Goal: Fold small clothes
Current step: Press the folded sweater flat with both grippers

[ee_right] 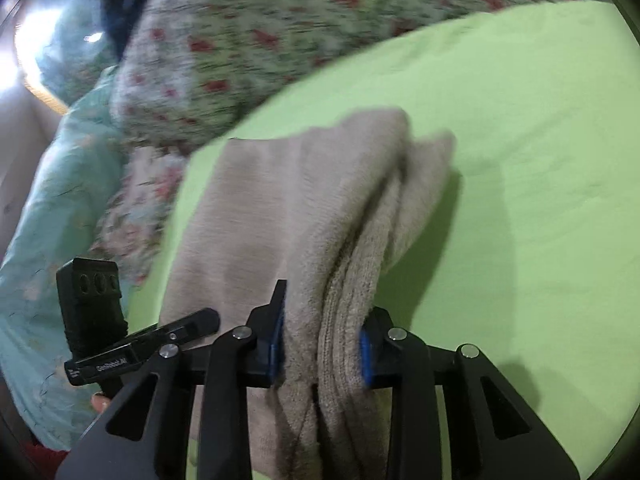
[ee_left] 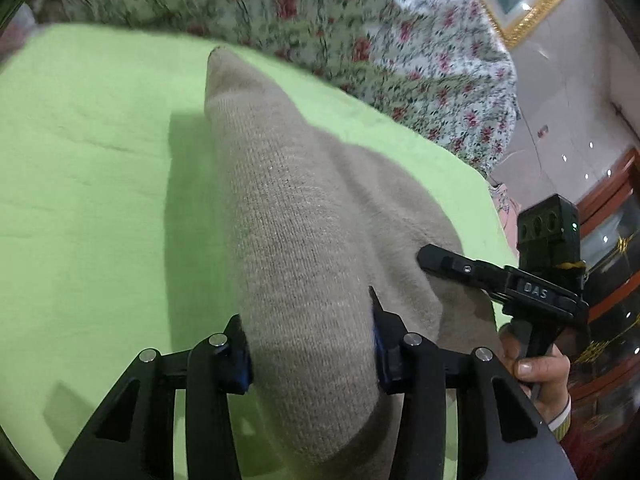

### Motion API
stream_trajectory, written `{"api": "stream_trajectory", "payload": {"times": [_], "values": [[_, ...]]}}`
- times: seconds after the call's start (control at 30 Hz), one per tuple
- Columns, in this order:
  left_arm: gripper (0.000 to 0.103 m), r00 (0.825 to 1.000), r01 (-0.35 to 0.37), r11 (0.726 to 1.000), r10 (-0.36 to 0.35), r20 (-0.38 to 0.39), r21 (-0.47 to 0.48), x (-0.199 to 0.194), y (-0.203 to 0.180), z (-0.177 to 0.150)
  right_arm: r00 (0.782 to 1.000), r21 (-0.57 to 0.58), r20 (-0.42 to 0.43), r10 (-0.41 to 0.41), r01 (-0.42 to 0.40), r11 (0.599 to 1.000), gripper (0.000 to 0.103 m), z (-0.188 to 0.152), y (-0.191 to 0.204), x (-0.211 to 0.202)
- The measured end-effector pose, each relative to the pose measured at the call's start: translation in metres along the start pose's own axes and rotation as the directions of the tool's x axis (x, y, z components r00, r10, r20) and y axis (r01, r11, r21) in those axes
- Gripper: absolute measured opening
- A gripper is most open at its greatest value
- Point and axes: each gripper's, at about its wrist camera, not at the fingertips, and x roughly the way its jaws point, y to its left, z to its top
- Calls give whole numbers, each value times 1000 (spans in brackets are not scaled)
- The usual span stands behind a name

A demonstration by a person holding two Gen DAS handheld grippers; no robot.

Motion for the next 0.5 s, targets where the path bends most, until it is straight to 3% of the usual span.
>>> {"api": "stream_trajectory", "payload": {"times": [0.27, 0.4, 0.5], "values": [[45, 997, -67, 997, 69, 31, -43, -80, 64, -36, 992, -62, -56, 110, -113, 992, 31, -34, 71, 51], [49, 993, -114, 991, 113, -16, -75, -82, 95, -63, 993, -48, -101, 54, -59, 997, 31, -56, 71, 78], [53, 991, -129, 990, 130, 14, -55, -93, 95, -79, 994, -2, -106, 33, -33, 999, 40, -65, 59, 81]]}}
